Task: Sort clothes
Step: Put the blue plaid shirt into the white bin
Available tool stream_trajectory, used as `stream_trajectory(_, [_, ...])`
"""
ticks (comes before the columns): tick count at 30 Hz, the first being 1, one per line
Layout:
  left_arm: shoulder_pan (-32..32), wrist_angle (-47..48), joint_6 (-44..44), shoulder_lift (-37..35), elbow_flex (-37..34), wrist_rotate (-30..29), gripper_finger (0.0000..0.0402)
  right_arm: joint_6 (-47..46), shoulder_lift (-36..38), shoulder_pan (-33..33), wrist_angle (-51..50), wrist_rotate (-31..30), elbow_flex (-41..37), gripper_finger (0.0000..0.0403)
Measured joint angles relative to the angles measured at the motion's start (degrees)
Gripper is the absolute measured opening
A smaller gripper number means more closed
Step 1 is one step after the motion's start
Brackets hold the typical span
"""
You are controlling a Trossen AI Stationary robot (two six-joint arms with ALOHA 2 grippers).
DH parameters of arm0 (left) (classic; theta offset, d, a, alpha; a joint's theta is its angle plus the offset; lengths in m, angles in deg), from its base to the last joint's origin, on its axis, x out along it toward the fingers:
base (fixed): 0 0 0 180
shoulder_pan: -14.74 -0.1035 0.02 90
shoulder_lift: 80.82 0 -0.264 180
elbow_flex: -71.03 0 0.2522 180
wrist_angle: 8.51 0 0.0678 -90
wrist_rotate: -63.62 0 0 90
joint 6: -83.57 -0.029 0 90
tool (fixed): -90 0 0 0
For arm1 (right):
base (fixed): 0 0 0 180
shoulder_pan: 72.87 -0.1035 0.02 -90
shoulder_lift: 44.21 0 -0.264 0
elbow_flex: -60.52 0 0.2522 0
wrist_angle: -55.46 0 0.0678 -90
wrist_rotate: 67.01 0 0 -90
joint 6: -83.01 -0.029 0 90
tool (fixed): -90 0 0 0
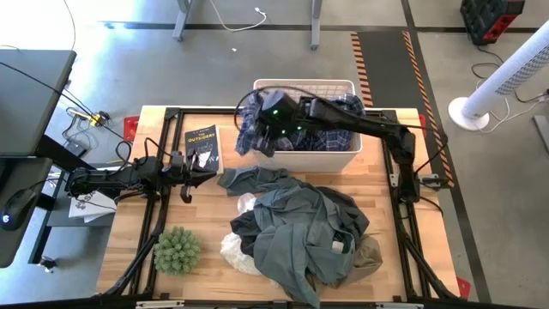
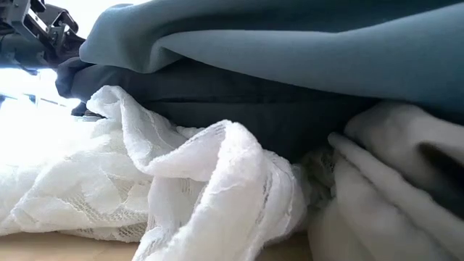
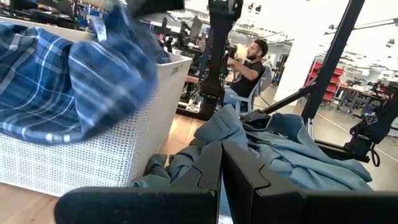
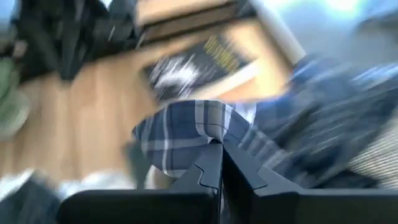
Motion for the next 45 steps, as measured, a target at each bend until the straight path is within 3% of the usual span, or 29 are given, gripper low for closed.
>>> stream_trajectory(3, [0.0,0.72,0.0,0.0,0.0,0.0,0.001,0.02,3.06,0.28,1.08,-8.97,0.06,0.0002])
stream_trajectory(6, [0.0,0.92,0.38,0.0,0.0,0.01,0.001,1.51,5.74,0.33,-3.62,-22.79,0.08,0.0001])
stream_trajectory(9, [0.0,0.98,1.11,0.0,0.0,0.0,0.001,1.58,7.85,0.54,-14.29,-37.79,0.08,0.0001])
stream_trajectory(12, [0.0,0.96,1.14,0.0,0.0,0.02,0.001,-3.68,8.5,1.98,-28.46,-42.98,0.1,0.0001])
stream_trajectory(16, [0.0,0.96,1.18,0.0,0.0,0.02,0.001,-9.69,7.92,4.76,-43.58,-33.68,0.08,0.0001])
stream_trajectory(20, [0.0,0.96,1.25,0.0,0.0,-0.34,0.001,-10.25,8.44,6.76,-42.52,-27.93,-2.38,0.0001])
stream_trajectory(24, [0.0,0.96,1.31,0.0,0.0,-0.72,0.001,-13.04,8.68,9.81,-41.88,-29.31,-6.91,0.0001])
stream_trajectory(28, [0.0,0.96,1.32,0.0,0.0,-0.72,0.001,-20.0,8.68,15.0,-39.88,-30.58,-16.26,0.0001])
stream_trajectory(31, [0.0,0.92,1.31,0.0,0.0,-0.76,0.001,-18.93,8.68,17.67,-29.56,-24.95,-25.88,0.0001])
stream_trajectory(36, [0.0,0.93,1.08,0.0,0.0,-0.98,0.001,-11.05,8.63,18.9,-2.53,-6.51,-40.86,0.0001])
stream_trajectory(40, [0.0,0.92,1.07,0.0,0.0,-1.11,0.001,-9.13,8.63,18.97,15.58,5.62,-48.58,0.0001])
stream_trajectory(43, [0.0,0.94,1.07,0.0,0.0,-1.11,0.001,-8.64,8.72,18.95,15.89,6.57,-48.94,0.0])
stream_trajectory(45, [0.0,0.94,1.05,0.0,0.0,-1.1,0.001,-8.59,9.3,18.93,11.14,3.29,-46.82,0.0])
